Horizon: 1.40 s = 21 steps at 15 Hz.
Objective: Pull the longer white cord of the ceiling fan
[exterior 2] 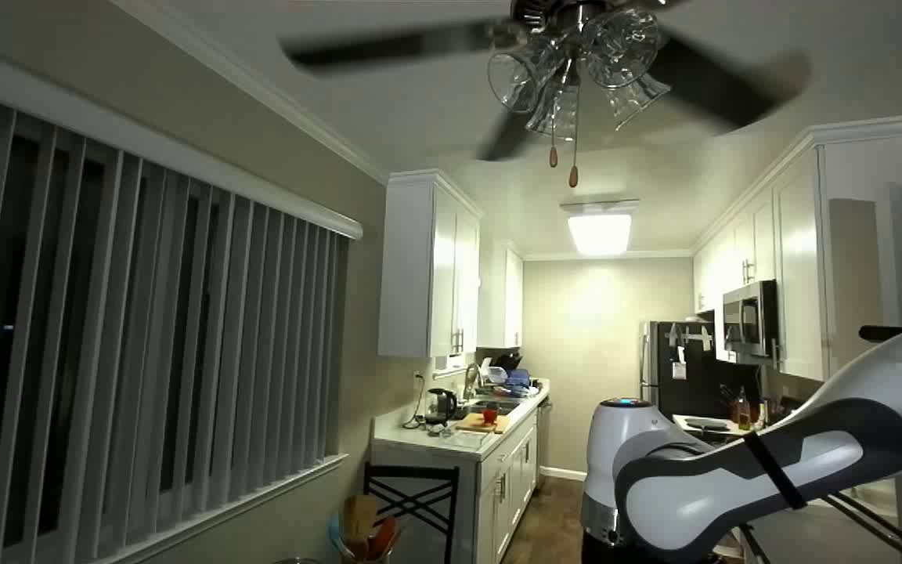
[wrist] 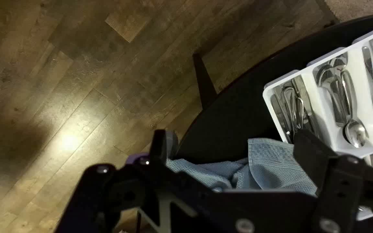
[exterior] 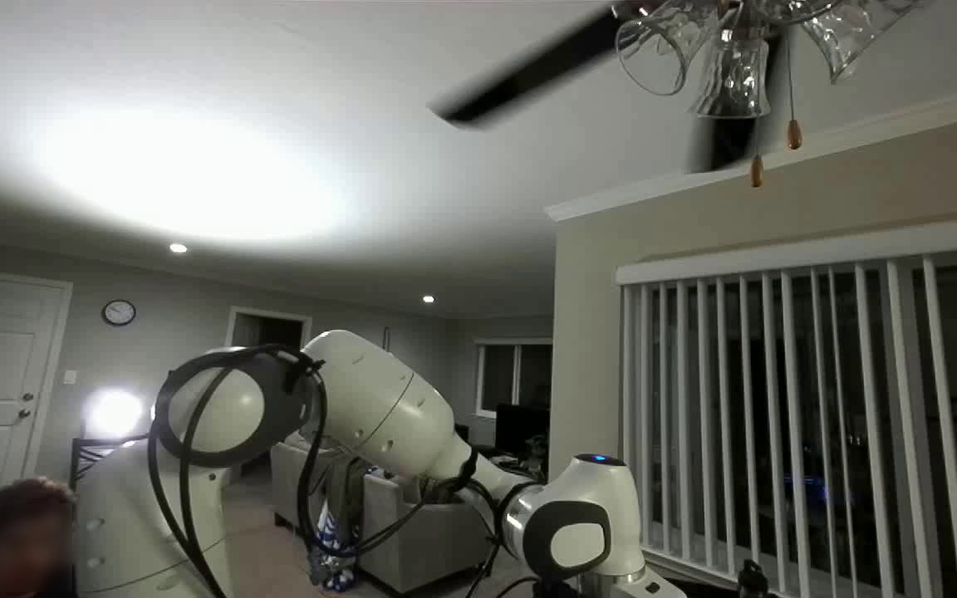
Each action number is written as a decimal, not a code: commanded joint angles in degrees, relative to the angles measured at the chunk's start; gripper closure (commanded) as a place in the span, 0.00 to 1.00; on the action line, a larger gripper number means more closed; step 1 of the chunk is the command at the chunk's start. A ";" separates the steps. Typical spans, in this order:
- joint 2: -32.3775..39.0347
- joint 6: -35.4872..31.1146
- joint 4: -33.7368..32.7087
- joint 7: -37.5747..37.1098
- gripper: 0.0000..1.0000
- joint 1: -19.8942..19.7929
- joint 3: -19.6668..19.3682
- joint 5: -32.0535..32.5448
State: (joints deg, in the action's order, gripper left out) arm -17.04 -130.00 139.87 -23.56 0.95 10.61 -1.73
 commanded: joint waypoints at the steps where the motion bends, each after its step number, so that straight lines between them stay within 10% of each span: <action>1: 0.03 0.12 -0.07 -0.15 0.00 0.64 -0.63 0.23; 9: -6.10 -4.84 0.31 -2.88 0.00 1.21 0.94 1.47; 21: -6.98 -4.08 -38.84 -22.69 0.00 -7.12 9.61 9.21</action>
State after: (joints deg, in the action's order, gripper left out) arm -28.51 -134.37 112.03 -40.00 -1.77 17.39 2.91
